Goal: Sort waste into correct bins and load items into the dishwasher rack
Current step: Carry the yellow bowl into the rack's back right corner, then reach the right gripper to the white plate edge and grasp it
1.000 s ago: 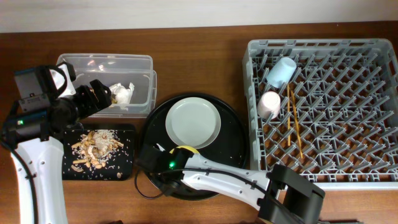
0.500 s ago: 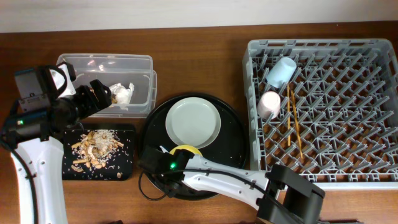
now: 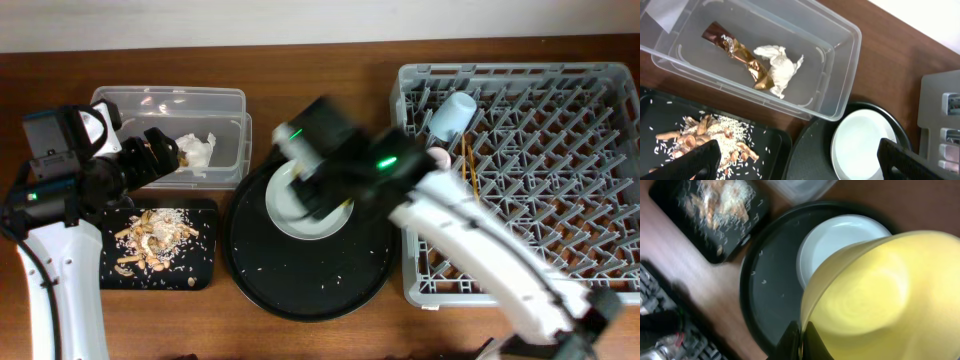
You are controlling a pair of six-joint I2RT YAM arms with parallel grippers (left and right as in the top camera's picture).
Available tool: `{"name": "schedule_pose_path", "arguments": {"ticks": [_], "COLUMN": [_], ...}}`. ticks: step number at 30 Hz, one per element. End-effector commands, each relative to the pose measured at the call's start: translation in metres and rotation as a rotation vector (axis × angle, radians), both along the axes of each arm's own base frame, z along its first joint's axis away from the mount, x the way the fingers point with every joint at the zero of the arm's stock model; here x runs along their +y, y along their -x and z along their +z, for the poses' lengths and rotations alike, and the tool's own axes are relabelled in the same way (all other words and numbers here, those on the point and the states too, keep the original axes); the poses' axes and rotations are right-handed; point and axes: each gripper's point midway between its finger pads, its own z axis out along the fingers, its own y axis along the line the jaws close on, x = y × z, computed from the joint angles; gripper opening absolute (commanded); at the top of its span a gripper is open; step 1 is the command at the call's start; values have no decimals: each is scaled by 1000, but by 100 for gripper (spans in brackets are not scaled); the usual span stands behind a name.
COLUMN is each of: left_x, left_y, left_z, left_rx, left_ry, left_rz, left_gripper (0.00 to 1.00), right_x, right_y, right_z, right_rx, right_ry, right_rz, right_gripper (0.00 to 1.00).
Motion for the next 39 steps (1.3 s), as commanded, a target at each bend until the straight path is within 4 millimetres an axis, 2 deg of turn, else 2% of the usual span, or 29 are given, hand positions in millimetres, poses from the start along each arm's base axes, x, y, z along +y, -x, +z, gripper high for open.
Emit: {"name": "schedule_pose_path", "arguments": {"ticks": [1, 4, 5, 6, 7, 8, 10, 13, 14, 16, 17, 19, 21, 24, 25, 27, 31, 34, 36, 37, 39], "left_x": [2, 2, 2, 2, 2, 2, 2, 2, 2, 2, 2, 2, 2, 2, 2, 2, 2, 2, 2, 2, 2], "left_y": [-1, -1, -1, -1, -1, -1, -1, -1, -1, -1, -1, -1, -1, -1, -1, -1, -1, -1, -1, -1, -1], "left_z": [10, 10, 10, 10, 10, 10, 10, 10, 10, 10, 10, 10, 10, 10, 10, 10, 10, 10, 10, 10, 10], "left_rx": [-27, -27, -27, -27, -27, -27, -27, -27, -27, -27, -27, -27, -27, -27, -27, -27, -27, -27, -27, -27, -27], "left_ry": [-16, -16, -16, -16, -16, -16, -16, -16, -16, -16, -16, -16, -16, -16, -16, -16, -16, -16, -16, -16, -16], "left_rz": [2, 2, 2, 2, 2, 2, 2, 2, 2, 2, 2, 2, 2, 2, 2, 2, 2, 2, 2, 2, 2], "left_gripper": [99, 99, 99, 99, 99, 99, 99, 99, 99, 100, 99, 99, 99, 99, 99, 99, 99, 99, 99, 99, 99], "right_x": [-76, -194, -222, -267, -297, -309, -336, -359, -362, -364, -369, -388, -395, -406, -412, -438, -472, -478, -478, -476, -472], "right_y": [-45, -97, -106, -122, -132, -136, -154, -176, -181, -182, -182, -184, -180, -177, -174, -160, -127, -99, -86, -79, -76], "right_z": [48, 73, 76, 70, 58, 50, 21, -14, -27, -33, -37, -73, -95, -96, -98, -117, -119, -123, -136, -139, -129], "right_rx": [-41, -80, -103, -125, -137, -140, -142, -139, -127, -122, -107, 36, 94, 129, 135, 213, 325, 446, 519, 555, 555], "right_ry": [-214, -524, -577, -614, -661, -694, -889, -1082, -1087, -1086, -1068, -930, -824, -842, -840, -766, -844, -867, -781, -758, -757], "right_rz": [-76, -216, -261, -349, -372, -362, -307, -272, -279, -287, -318, -521, -603, -665, -685, -836, -1015, -1105, -1149, -1163, -1162], "right_gripper": [4, 4, 4, 4, 4, 4, 4, 4, 4, 4, 4, 4, 4, 4, 4, 4, 4, 4, 6, 14, 23]}}
